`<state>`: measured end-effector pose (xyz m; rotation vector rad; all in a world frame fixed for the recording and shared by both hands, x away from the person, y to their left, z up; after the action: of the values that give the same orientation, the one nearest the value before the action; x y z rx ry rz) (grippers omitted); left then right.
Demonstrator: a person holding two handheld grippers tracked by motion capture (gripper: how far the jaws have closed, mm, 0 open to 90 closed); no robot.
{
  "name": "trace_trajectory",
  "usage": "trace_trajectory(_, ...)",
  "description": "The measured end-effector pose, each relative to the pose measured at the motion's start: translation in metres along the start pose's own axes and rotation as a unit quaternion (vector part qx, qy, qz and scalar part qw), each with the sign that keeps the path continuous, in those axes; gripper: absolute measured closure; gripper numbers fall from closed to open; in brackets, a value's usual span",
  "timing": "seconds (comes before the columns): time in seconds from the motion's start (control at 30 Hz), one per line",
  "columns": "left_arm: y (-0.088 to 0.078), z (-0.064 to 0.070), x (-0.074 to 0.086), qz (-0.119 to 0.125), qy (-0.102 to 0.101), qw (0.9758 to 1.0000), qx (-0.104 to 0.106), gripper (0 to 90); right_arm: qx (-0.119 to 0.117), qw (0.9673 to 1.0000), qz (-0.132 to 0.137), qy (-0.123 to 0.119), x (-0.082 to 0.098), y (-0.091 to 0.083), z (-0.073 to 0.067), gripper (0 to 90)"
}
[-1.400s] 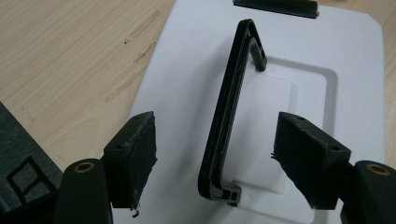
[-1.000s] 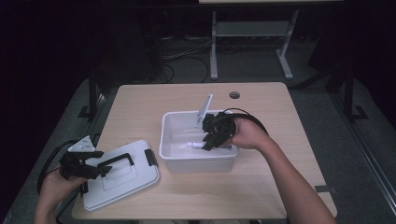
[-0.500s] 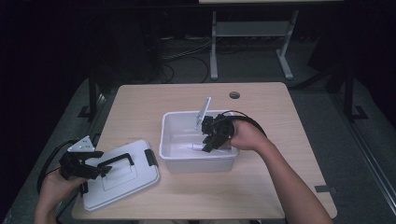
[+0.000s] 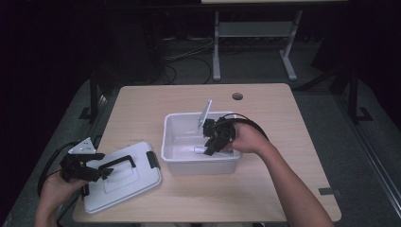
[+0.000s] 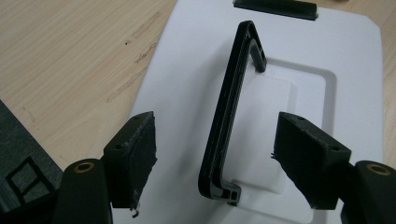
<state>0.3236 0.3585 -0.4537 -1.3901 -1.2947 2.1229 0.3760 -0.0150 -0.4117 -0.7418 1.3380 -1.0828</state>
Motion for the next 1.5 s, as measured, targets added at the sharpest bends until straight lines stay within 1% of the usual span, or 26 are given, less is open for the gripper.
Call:
trace_trajectory(0.13,0.0,0.0,0.0,0.002,0.0,1.0,0.001,28.9,-0.002,1.0,-0.006,0.0,0.0,0.003,-0.001,71.3)
trace_trajectory(0.37,0.0,0.0,-0.001,0.002,0.0,1.0,0.001,28.8,-0.004,1.0,-0.007,0.002,0.0,0.006,-0.001,71.3)
trace_trajectory(0.53,0.0,0.0,-0.001,0.003,0.001,1.0,0.001,28.7,-0.009,0.9999,-0.006,0.009,0.003,0.008,-0.002,71.3)
trace_trajectory(0.67,0.001,0.001,-0.002,0.002,0.001,1.0,0.002,28.8,-0.007,0.9999,-0.011,0.011,0.007,0.011,-0.001,71.2)
trace_trajectory(0.87,0.001,0.001,-0.002,0.002,0.001,1.0,0.002,28.7,-0.006,0.9998,-0.009,0.017,0.006,0.011,0.0,71.0)
trace_trajectory(0.9,0.001,0.001,-0.002,0.003,0.001,1.0,0.002,28.7,-0.008,0.9997,-0.01,0.02,0.007,0.011,0.0,70.3)
trace_trajectory(0.93,0.0,0.001,-0.002,0.003,0.001,1.0,0.002,28.8,-0.005,0.9997,-0.011,0.022,0.007,0.012,0.001,68.7)
trace_trajectory(0.97,0.0,0.001,-0.002,0.003,0.0,1.0,0.002,28.7,-0.004,0.9996,-0.011,0.026,0.007,0.012,0.002,64.9)
trace_trajectory(1.0,0.0,0.001,-0.002,0.003,0.001,1.0,0.001,28.7,-0.004,0.9995,-0.009,0.031,0.006,0.011,0.002,63.6)
trace_trajectory(1.03,0.0,0.001,-0.002,0.003,0.001,1.0,0.001,28.7,-0.001,0.9995,-0.006,0.032,0.005,0.01,0.003,59.8)
trace_trajectory(1.07,0.0,0.001,-0.002,0.003,0.001,1.0,0.001,28.7,0.002,0.9993,-0.006,0.036,0.005,0.01,0.004,59.8)
trace_trajectory(1.1,0.0,0.001,-0.002,0.003,0.001,1.0,0.001,28.7,0.0,0.9993,-0.006,0.037,0.005,0.009,0.004,59.7)
trace_trajectory(1.2,0.0,0.001,-0.002,0.002,0.002,1.0,0.001,28.7,0.006,0.9992,-0.007,0.039,0.007,0.007,0.005,58.4)
trace_trajectory(1.37,0.0,0.001,-0.002,0.004,0.0,1.0,0.002,28.7,0.009,0.999,0.004,0.045,0.007,0.0,0.006,57.4)
trace_trajectory(1.4,0.001,0.001,-0.002,0.003,-0.001,1.0,0.002,28.7,0.011,0.9988,0.007,0.047,0.008,-0.005,0.006,56.3)
trace_trajectory(1.5,0.001,0.001,-0.002,0.003,0.001,1.0,0.002,28.7,0.013,0.9986,0.015,0.048,0.009,-0.011,0.005,55.4)
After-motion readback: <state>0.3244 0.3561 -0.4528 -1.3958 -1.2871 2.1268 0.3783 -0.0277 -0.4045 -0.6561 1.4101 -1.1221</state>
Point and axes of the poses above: each handheld gripper's, and its own axes: y roughly forward along the jaws, x roughly out of its underside, z roughly to its right, the point moved 7 cm from there along y, roughly forward along the jaws, and after that the axes turned 13 degrees about x, right-handed, at the moved point
